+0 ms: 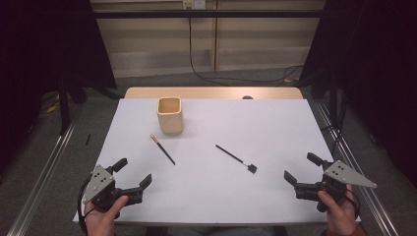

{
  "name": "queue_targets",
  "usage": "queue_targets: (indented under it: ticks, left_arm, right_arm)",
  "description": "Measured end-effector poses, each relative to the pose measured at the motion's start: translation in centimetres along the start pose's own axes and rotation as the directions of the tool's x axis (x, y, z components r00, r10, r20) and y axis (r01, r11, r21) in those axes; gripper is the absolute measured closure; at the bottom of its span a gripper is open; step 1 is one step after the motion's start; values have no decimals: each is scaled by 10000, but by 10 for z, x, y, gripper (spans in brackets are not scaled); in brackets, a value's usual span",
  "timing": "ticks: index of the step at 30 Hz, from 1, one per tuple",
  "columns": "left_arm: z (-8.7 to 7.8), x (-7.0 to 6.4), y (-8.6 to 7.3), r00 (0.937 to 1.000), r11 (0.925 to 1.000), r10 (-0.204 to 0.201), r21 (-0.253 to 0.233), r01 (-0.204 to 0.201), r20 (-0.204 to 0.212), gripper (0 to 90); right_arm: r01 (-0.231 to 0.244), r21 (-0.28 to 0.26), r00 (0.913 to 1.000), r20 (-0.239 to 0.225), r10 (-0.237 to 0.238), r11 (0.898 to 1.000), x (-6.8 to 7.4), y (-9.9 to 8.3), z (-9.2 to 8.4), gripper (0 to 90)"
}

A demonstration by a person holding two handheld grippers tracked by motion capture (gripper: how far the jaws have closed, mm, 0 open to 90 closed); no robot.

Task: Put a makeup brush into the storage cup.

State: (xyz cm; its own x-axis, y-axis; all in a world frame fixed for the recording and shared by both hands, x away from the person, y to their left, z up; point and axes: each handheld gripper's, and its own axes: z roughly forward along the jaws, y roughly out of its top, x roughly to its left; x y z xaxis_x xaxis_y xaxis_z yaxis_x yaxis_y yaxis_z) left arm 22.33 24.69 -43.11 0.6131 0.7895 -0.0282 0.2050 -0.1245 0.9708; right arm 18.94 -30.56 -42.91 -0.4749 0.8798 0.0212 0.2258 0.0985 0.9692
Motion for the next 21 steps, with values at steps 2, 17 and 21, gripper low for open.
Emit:
queue_targets:
  ticks: [2, 17, 21]
  left_arm:
    - [-1, 0, 0, 10000, 10000, -55, -5, 55, -3, 44]
    - [0, -3, 0, 9998, 9995, -168, 263, 166, 77, 55]
    - [0, -3, 2, 9998, 9996, -116, 264, 111, 183, 52]
  right_arm:
    - [-60, -9, 10000, 53, 60, 10000, -1, 0, 0, 4]
    - [-168, 151, 9995, -266, 172, 9997, -1, -2, 5, 0]
    - [-91, 137, 9995, -300, 95, 9999, 2, -1, 4, 0]
